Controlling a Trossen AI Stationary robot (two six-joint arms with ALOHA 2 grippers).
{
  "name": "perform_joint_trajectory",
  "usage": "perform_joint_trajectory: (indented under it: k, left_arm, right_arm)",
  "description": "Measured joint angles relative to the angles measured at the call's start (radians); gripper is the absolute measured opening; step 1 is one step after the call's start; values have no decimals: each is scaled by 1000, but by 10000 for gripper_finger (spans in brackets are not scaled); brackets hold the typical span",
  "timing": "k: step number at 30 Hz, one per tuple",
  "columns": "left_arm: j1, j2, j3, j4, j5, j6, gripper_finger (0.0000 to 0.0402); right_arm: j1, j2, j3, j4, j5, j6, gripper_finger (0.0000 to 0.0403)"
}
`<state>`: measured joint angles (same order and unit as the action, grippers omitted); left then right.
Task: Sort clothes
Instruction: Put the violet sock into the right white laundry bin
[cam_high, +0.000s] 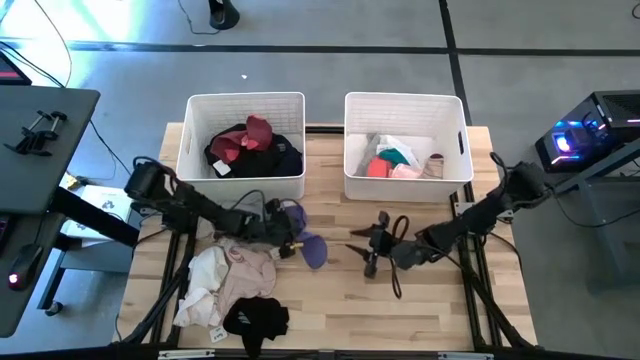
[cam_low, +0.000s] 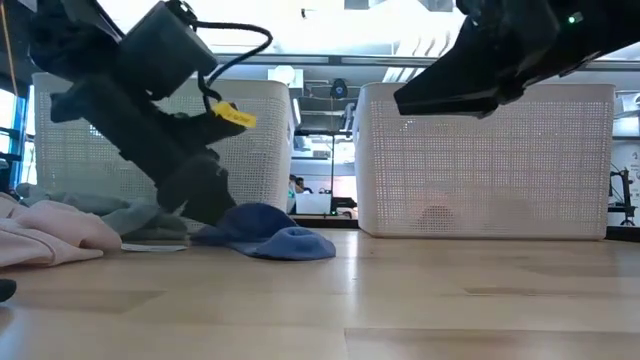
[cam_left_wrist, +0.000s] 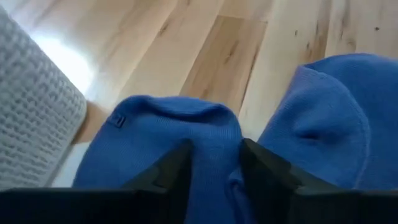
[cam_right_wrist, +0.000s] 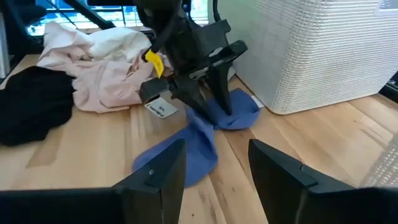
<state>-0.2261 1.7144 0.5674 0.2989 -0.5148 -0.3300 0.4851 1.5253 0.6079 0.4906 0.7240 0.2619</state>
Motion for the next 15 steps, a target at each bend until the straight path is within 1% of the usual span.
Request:
perform_joint_trajectory:
  k: [4,7,9,12,15]
  left_arm:
    - [12,-3,0,13,54,11,65]
    - [8,-4,-1,52,65,57,15]
    - [0,-4,-1,95,66,91,7]
    - [-19,-4,-1,190,70,162,9]
    - [-42,-4,-1,311,70,245,3]
  right_arm:
    - [-12,0,0,3,-1,0,162]
    - [-15,0,0,6,-3,3,162]
    - [-14,0,0,8,-4,1,162]
    - [-14,0,0,9,-17,3,162]
    - [-15,0,0,10,-71,-10,162]
